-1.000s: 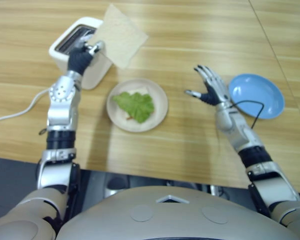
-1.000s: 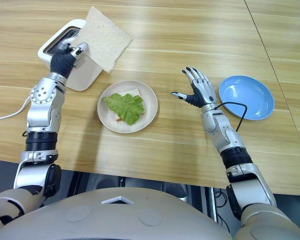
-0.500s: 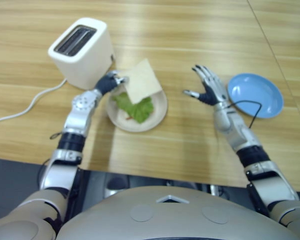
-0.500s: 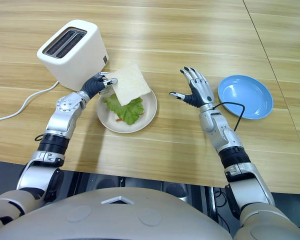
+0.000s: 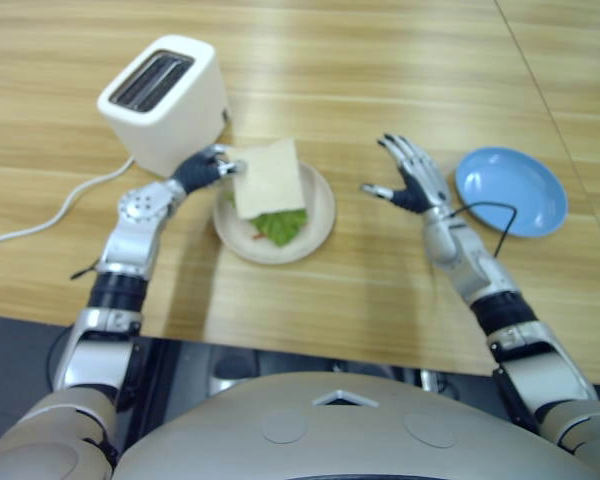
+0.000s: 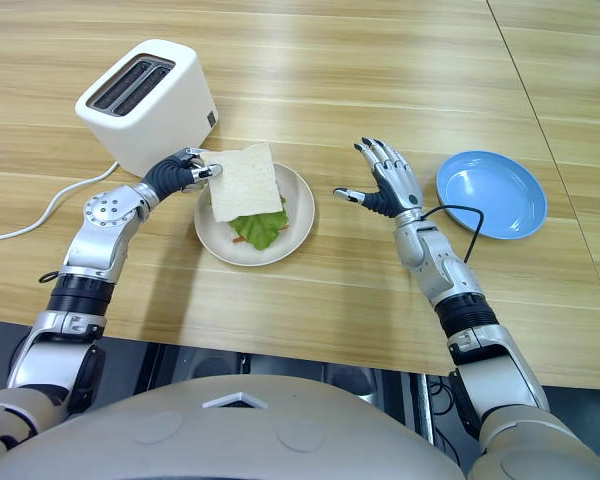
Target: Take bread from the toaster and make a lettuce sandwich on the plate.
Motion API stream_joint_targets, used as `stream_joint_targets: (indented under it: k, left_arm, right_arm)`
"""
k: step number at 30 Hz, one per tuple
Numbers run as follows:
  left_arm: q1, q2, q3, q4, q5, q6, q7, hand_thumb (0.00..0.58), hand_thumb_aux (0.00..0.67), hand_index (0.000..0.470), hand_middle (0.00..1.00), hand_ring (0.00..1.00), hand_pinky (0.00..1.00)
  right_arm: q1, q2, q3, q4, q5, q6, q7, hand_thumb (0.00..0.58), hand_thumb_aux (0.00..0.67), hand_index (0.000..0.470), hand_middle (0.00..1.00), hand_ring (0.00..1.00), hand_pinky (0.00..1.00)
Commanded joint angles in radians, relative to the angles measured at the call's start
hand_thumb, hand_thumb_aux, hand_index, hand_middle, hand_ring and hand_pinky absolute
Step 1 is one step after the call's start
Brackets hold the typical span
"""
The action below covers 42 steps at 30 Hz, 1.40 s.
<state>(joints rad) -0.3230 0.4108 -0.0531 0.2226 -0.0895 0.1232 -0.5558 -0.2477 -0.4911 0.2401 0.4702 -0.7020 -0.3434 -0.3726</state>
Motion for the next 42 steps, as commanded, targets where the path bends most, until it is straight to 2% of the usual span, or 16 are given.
stream_joint_targets:
  k: [1,7,13,22,25,37,42]
  left_arm:
    - [0.01,0.008,0.004,-0.015,-0.008,0.027,-0.02,0.58,0.67,0.46,1.0,1.0,1.0]
    - [-0.003,-0.031,-0.038,0.047,0.01,0.025,-0.035,0.58,0.67,0.46,1.0,1.0,1.0]
    - [-0.076,-0.076,-0.061,0.223,0.058,-0.016,-0.004,0.58,0.67,0.46,1.0,1.0,1.0]
    - [-0.212,-0.104,-0.102,0.54,0.161,-0.124,0.063,0.58,0.67,0.46,1.0,1.0,1.0]
    - [-0.236,-0.112,-0.107,0.596,0.178,-0.154,0.07,0.58,0.67,0.46,1.0,1.0,1.0]
    - [-0.213,-0.11,-0.105,0.592,0.19,-0.179,0.056,0.58,0.67,0.46,1.0,1.0,1.0]
    - [-0.2,-0.108,-0.104,0.57,0.193,-0.181,0.059,0.58,0.67,0.46,1.0,1.0,1.0]
  right_arm:
    - [0.006,-0.005,0.012,0.008,-0.007,0.0,0.005,0.0,0.0,0.0,0.0,0.0,0.0]
    - [0.01,-0.006,0.018,-0.014,-0.016,0.005,0.01,0.0,0.0,0.0,0.0,0.0,0.0]
    - [0.021,-0.003,0.056,-0.087,-0.071,0.0,0.008,0.0,0.0,0.0,0.0,0.0,0.0]
    - [0.092,-0.005,0.221,-0.327,-0.296,-0.018,0.007,0.0,0.0,0.0,0.0,0.0,0.0]
    - [0.101,0.008,0.267,-0.357,-0.341,-0.014,0.021,0.0,0.0,0.0,0.0,0.0,0.0]
    - [-0.051,0.083,0.423,-0.099,-0.445,-0.03,-0.015,0.0,0.0,0.0,0.0,0.0,0.0]
    - [-0.156,0.147,0.459,0.126,-0.449,0.002,-0.038,0.0,0.0,0.0,0.0,0.0,0.0]
